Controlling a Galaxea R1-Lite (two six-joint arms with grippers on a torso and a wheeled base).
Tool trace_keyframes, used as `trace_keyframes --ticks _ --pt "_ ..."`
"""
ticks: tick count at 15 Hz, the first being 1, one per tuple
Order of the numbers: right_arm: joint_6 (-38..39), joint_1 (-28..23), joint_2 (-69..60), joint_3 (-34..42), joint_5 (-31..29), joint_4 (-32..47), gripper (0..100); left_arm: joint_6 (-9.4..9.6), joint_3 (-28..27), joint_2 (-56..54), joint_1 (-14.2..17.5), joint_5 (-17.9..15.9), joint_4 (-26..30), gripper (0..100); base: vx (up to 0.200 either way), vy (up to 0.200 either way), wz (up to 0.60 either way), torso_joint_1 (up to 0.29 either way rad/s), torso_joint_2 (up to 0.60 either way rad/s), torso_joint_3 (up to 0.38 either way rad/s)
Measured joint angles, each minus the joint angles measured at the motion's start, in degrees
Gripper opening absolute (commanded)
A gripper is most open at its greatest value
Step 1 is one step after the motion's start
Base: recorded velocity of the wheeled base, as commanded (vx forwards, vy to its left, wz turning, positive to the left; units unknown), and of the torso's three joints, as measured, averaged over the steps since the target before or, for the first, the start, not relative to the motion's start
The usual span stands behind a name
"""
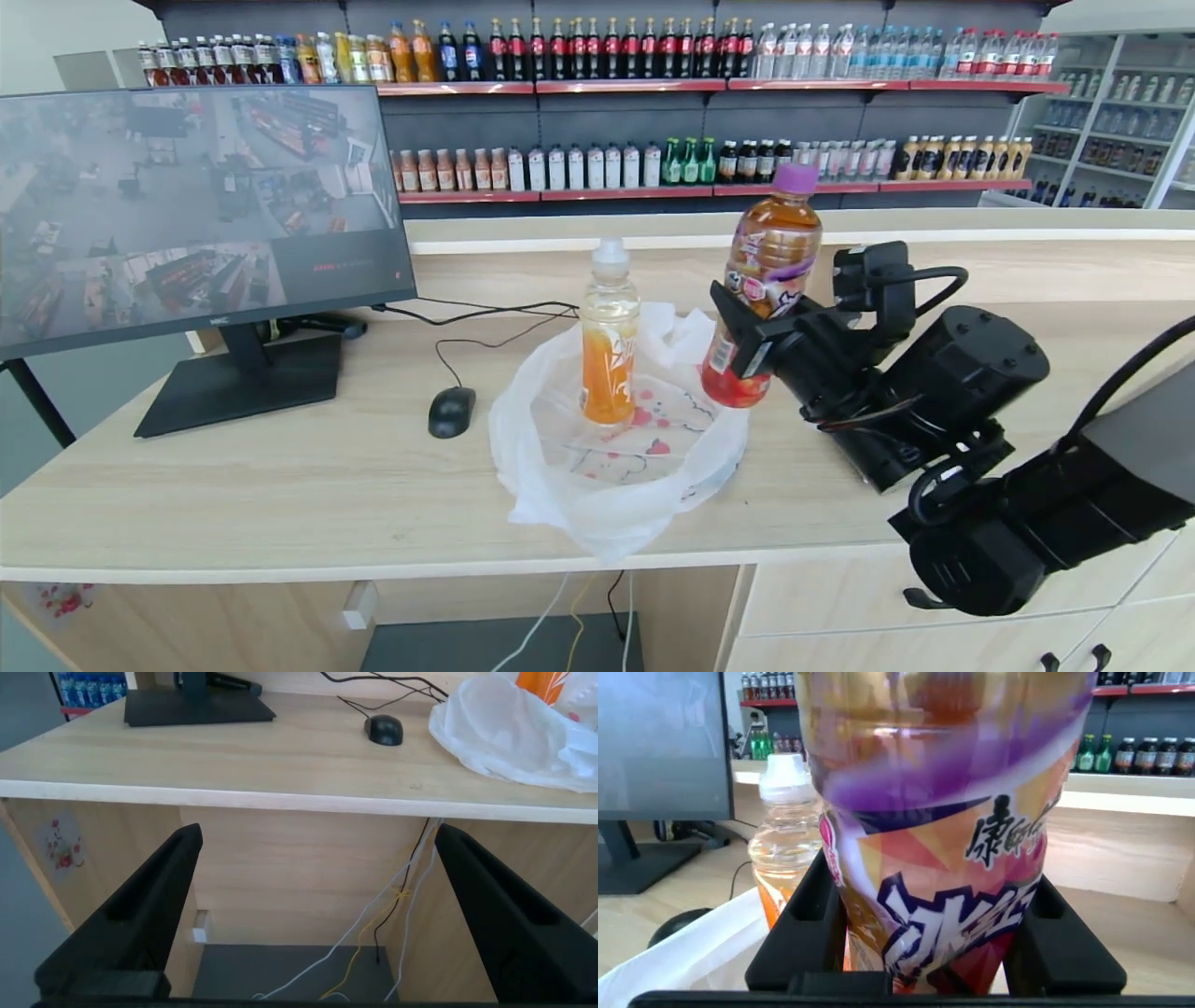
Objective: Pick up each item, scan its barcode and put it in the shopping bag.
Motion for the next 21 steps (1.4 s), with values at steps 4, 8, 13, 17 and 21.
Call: trace_keyframes --ticks 4,8,13,17,21 --pt "0.02 2.19 4.78 -4.39 0.00 0.00 0 0.00 0.00 0.00 0.00 0.02 0.00 100 0.000 0.000 0.00 0.000 0.00 0.000" --pt "0.11 1.16 8.17 -6.84 -0.11 -0.01 0 0.00 0.00 0.00 0.00 0.02 0.02 100 0.000 0.000 0.00 0.000 0.00 0.000" --pt "0.63 0.38 12.19 -9.46 0.05 0.05 0 0.00 0.00 0.00 0.00 0.00 0.00 100 0.000 0.000 0.00 0.000 0.00 0.000" --pt "1.23 -0.87 13.93 -11.62 0.05 -0.09 0 -0.02 -0.02 0.00 0.00 0.00 0.02 100 0.000 0.000 0.00 0.000 0.00 0.000" --pt "1.32 -1.02 16.99 -14.81 0.00 -0.09 0 0.00 -0.02 0.00 0.00 0.00 0.02 100 0.000 0.000 0.00 0.000 0.00 0.000"
